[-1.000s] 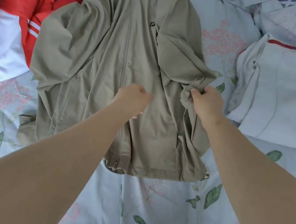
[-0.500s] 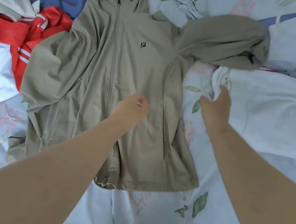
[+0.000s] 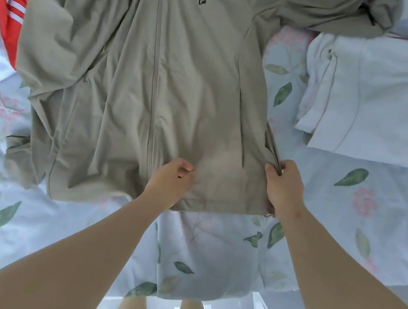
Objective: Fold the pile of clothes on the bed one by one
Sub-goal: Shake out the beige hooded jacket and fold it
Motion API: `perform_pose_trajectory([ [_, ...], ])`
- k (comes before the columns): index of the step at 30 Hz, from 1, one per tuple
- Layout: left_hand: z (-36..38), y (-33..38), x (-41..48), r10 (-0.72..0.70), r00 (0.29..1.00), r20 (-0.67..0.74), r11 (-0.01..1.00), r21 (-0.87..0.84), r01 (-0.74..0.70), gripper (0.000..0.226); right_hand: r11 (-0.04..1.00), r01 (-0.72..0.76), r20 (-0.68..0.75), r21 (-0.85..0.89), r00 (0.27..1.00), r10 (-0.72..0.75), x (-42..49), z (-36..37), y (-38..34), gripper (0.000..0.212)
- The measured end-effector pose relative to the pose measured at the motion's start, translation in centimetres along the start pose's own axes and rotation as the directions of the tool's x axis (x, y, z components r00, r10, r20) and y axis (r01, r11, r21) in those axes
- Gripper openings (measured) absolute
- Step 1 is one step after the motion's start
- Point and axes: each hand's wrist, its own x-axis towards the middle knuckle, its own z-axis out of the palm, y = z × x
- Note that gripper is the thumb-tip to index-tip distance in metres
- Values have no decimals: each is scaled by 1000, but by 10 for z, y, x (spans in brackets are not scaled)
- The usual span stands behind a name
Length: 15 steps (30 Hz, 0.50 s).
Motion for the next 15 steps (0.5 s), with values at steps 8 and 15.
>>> perform_pose_trajectory([
  [8,5,-42,-30,-366,926,-95,858,-420,296,17,955,-229,-56,-188,973,223,-11,-14,39,33],
  [15,-1,-53,-44,-825,558,-86,357,-846,396,58,886,-388,-246,255,860,448,-41,13,42,76],
])
